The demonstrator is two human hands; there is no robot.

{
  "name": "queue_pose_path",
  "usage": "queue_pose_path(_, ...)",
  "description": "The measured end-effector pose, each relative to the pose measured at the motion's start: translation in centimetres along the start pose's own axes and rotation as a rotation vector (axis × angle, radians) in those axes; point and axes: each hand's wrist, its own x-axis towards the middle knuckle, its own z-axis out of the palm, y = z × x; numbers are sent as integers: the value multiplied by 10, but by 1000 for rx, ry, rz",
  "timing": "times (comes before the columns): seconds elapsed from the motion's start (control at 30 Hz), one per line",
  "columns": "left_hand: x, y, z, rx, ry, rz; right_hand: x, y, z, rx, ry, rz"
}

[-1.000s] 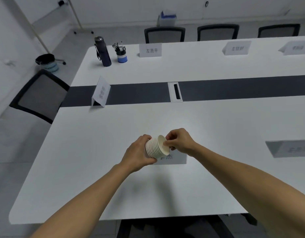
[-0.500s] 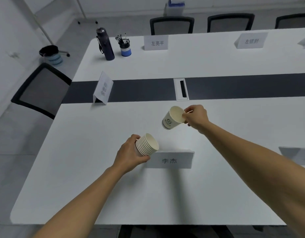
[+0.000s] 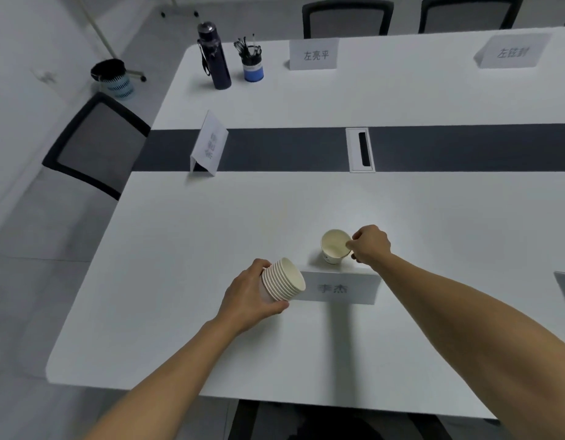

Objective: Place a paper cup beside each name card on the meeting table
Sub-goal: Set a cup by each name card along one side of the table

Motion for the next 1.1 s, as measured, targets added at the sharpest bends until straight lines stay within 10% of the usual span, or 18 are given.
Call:
queue_pose_path(0.33,14,102,20,153,-16,335,-67,61,-112,-285,209,-153)
queue_pose_path(1.1,-185,408,319,147,-274,825,-337,477,-373,-350,552,144)
